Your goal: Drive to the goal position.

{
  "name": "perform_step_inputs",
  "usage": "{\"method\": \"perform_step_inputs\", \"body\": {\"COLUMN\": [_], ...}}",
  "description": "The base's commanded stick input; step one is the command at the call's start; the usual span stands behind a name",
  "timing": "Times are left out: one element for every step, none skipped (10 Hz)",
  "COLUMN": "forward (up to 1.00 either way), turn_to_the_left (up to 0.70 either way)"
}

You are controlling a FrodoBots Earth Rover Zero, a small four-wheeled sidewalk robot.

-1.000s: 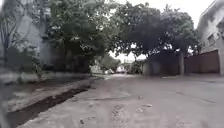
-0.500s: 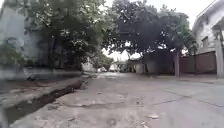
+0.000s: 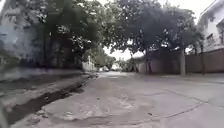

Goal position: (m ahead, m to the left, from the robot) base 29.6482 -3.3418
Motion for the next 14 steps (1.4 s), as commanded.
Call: {"method": "perform_step_inputs", "body": {"forward": [1.00, 1.00, 1.00, 1.00, 1.00, 1.00, 1.00, 1.00, 1.00, 1.00, 1.00, 1.00, 1.00, 1.00], "turn_to_the_left": [0.00, 0.00, 0.00, -0.02, -0.40, -0.40, -0.40, -0.29, 0.00, 0.00, 0.00, 0.00, 0.00, 0.00]}}
